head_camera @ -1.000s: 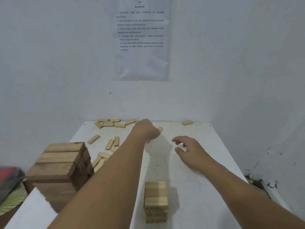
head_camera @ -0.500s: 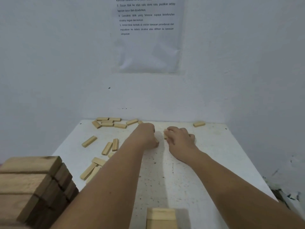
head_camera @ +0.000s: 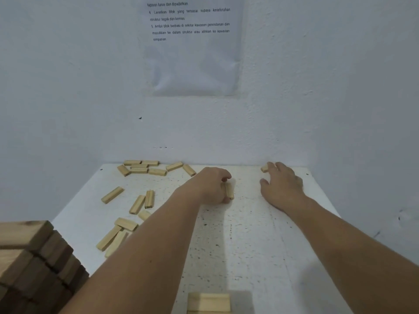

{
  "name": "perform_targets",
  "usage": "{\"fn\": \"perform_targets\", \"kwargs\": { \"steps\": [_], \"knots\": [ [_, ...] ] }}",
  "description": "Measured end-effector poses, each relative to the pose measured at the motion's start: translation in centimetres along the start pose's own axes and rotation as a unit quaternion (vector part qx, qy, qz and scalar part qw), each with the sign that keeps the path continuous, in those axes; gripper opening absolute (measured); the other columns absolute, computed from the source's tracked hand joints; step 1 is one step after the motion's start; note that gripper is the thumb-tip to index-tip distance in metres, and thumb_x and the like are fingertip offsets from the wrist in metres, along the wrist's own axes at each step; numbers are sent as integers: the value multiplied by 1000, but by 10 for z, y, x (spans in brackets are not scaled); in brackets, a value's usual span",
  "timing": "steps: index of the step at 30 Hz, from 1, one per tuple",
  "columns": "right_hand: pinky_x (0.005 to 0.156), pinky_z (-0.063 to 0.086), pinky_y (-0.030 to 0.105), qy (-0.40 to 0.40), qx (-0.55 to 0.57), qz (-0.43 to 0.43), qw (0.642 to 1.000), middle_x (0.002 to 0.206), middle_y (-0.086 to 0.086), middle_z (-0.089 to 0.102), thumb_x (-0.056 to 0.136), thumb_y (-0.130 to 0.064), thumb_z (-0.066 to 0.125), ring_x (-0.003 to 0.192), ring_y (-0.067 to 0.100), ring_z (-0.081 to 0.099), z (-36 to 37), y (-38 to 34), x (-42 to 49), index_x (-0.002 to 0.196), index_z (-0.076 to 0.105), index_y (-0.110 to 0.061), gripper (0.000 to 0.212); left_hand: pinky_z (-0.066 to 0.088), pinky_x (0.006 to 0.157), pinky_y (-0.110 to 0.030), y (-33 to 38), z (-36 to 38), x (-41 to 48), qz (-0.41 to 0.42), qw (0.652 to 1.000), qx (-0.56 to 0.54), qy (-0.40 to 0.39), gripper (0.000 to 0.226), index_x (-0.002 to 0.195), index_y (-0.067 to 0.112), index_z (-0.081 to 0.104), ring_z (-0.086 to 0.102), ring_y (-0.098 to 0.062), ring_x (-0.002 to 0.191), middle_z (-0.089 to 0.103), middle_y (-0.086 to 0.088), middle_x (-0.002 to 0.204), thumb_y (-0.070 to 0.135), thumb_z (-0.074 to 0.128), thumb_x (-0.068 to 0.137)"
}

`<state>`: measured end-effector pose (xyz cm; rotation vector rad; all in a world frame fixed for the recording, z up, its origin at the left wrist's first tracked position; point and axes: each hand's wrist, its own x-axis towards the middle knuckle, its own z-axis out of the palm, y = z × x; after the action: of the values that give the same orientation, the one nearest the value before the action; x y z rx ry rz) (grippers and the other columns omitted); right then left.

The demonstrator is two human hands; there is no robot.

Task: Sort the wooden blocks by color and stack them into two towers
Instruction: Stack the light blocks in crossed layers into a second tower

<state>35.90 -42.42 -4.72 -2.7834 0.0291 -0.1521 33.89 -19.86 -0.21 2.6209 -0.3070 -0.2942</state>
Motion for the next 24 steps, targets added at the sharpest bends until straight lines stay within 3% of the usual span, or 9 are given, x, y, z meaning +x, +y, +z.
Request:
{"fn": "perform_targets", "kwargs": {
  "steps": [5, 8, 11, 15, 18, 20, 22, 24],
  "knots": [
    [106, 39, 39, -2, 21, -36, 999, 145, 3, 44, 103, -25, 47, 127, 26, 48, 4, 4, 3, 144, 53, -15, 42, 51, 104, -40, -1, -2, 4, 11, 999, 32, -6, 66, 142, 28, 60, 57, -13, 111, 60, 8, 136, 29, 87, 81],
    [102, 42, 37, 20, 53, -55, 997, 140, 3, 47, 101, -18, 54, 122, 27, 51, 8, 5, -1, 130, 63, -7, 33, 52, 103, -38, -1, -1, 3, 22, 999, 45, -3, 62, 139, 28, 61, 56, -13, 108, 61, 7, 134, 29, 86, 82],
    [98, 44, 42, 39, 59, -47, 996, 132, 2, 46, 98, -19, 58, 118, 28, 52, 5, 3, -3, 125, 58, -13, 28, 52, 102, -38, 0, 1, 3, 24, 999, 49, 1, 61, 139, 29, 61, 56, -13, 110, 60, 7, 135, 28, 85, 83],
    [99, 43, 42, 27, 3, -9, 1000, 135, 7, 47, 102, -29, 50, 120, 29, 50, 2, 3, 8, 136, 56, -21, 36, 53, 103, -41, -2, 2, 4, 23, 998, 52, 6, 61, 138, 31, 61, 58, -14, 113, 60, 9, 134, 30, 86, 82],
    [79, 44, 32, 39, 37, -2, 999, 112, 7, 50, 93, -14, 60, 97, 24, 54, 4, 5, 13, 113, 71, -11, 23, 53, 103, -41, -4, 3, 5, 24, 998, 53, 8, 61, 137, 32, 62, 59, -14, 114, 61, 9, 133, 31, 86, 81],
    [69, 40, 29, 49, 71, -8, 996, 105, 5, 53, 90, -7, 61, 91, 23, 55, 4, 5, 12, 101, 74, -7, 18, 53, 102, -40, -5, 5, 6, 26, 998, 55, 9, 60, 137, 31, 62, 59, -14, 114, 61, 8, 133, 30, 86, 82],
    [75, 45, 29, 53, 111, -28, 992, 108, 3, 58, 90, -6, 59, 96, 21, 58, 4, 2, 4, 105, 74, -4, 21, 53, 102, -39, -3, 5, 7, 25, 998, 60, 8, 60, 137, 30, 61, 58, -15, 115, 60, 8, 134, 28, 86, 83],
    [90, 45, 26, 44, 160, -51, 985, 120, -1, 60, 90, -6, 59, 108, 16, 57, 1, -3, -11, 123, 70, -10, 35, 52, 101, -38, 0, 4, 6, 26, 997, 75, 2, 60, 139, 28, 60, 57, -16, 116, 58, 7, 134, 26, 84, 84]
  ]
}}
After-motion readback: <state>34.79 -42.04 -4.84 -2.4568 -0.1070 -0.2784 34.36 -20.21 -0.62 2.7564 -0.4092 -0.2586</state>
